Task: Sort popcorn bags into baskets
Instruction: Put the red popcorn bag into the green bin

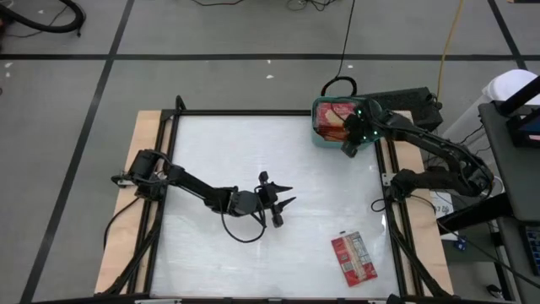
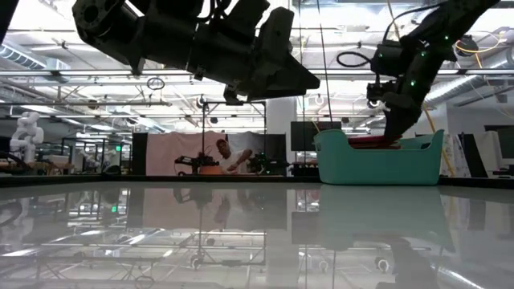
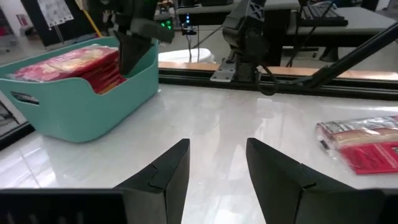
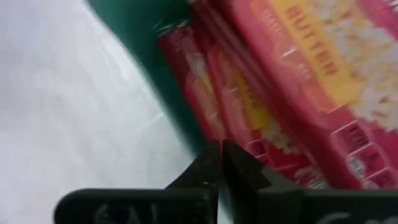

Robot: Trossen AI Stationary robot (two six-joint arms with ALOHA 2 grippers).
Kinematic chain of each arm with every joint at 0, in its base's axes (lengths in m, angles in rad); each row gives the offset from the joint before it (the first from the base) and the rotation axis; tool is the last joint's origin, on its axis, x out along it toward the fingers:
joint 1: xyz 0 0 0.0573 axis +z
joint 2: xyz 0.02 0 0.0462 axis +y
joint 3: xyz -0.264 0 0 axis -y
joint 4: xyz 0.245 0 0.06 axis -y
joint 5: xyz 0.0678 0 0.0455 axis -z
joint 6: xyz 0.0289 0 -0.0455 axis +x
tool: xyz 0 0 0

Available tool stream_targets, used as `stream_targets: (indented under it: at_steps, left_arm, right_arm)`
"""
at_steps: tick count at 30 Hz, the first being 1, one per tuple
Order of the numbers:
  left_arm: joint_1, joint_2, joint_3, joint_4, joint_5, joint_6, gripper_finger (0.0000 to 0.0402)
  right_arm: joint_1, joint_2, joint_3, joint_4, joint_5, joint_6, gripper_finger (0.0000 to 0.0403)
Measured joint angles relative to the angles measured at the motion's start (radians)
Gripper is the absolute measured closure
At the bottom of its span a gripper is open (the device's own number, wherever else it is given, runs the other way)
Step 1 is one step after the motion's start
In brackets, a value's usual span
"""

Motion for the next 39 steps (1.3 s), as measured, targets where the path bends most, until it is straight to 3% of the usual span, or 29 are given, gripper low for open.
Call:
stream_targets:
  at_steps: [9,17,25,31,39]
  left_arm:
    - [0.069,0.000,0.000,0.001,0.003,0.035,0.0240]
    - [0.137,0.000,0.000,0.005,0.086,0.038,0.0240]
    - [0.182,0.000,0.000,-0.006,0.162,0.049,0.0241]
    - [0.191,0.000,0.000,-0.025,0.169,0.030,0.0243]
    - [0.166,0.000,0.000,-0.039,0.169,-0.025,0.0257]
  right_arm:
    - [-0.003,0.000,-0.023,0.097,0.153,-0.018,0.0402]
    - [-0.003,0.003,-0.023,0.179,0.220,-0.041,0.0401]
    - [0.019,-0.034,-0.023,0.160,0.122,0.037,0.0401]
    - [0.121,-0.152,-0.023,0.073,0.094,0.151,0.0401]
    - [0.369,-0.279,-0.023,-0.049,0.144,0.350,0.0401]
